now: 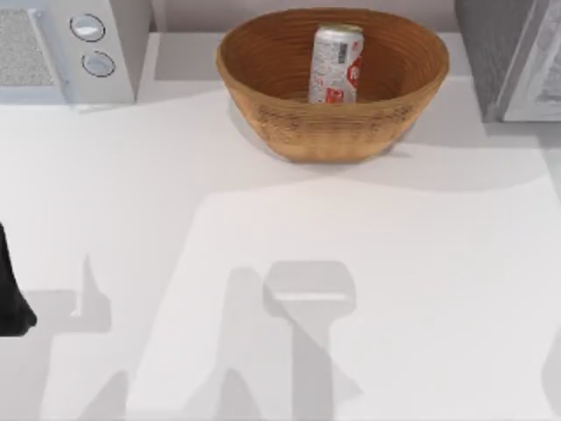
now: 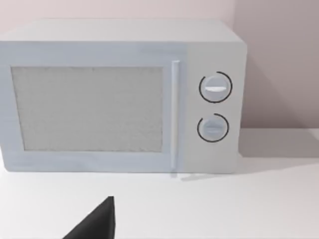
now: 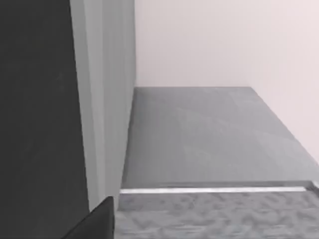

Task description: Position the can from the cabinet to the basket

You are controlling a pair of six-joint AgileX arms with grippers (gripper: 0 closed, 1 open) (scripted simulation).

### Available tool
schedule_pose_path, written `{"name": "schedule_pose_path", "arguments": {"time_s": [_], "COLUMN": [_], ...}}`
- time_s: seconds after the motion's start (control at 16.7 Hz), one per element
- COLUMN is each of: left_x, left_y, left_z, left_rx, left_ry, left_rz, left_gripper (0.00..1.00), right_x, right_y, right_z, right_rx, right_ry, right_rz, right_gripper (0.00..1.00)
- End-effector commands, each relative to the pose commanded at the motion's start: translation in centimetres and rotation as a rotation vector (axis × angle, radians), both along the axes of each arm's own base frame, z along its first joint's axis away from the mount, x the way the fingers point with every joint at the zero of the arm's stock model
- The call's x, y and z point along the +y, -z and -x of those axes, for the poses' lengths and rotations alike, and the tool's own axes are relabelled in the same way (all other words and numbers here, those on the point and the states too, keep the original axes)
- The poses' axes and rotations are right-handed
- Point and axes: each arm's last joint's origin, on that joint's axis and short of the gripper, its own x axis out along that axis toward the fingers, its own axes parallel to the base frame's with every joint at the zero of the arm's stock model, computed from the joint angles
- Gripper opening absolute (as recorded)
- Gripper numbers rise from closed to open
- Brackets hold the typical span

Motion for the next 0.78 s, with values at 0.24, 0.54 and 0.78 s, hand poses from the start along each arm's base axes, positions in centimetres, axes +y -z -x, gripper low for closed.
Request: {"name": "schedule_pose_path", "arguments": {"time_s": [0.24, 0.54, 0.78], "left_x": [0.0, 0.0, 0.0], "left_y": [0.0, 0.0, 0.0], "left_z": [0.0, 0.0, 0.0], "left_rx": [0.0, 0.0, 0.0], "left_ry": [0.0, 0.0, 0.0], "left_rz": [0.0, 0.0, 0.0], "left_gripper": [1.0, 1.0, 1.0], "right_x": [8.6, 18.5, 22.1], "right_y": [0.0, 0.3, 0.6], "right_z": [-3.2, -2.1, -0.2], "right_rx": [0.003, 0.01, 0.013], "right_ry": [0.0, -0.002, -0.002], "right_rz": [-0.007, -0.009, -0.006], "right_gripper": [1.0, 1.0, 1.0]}}
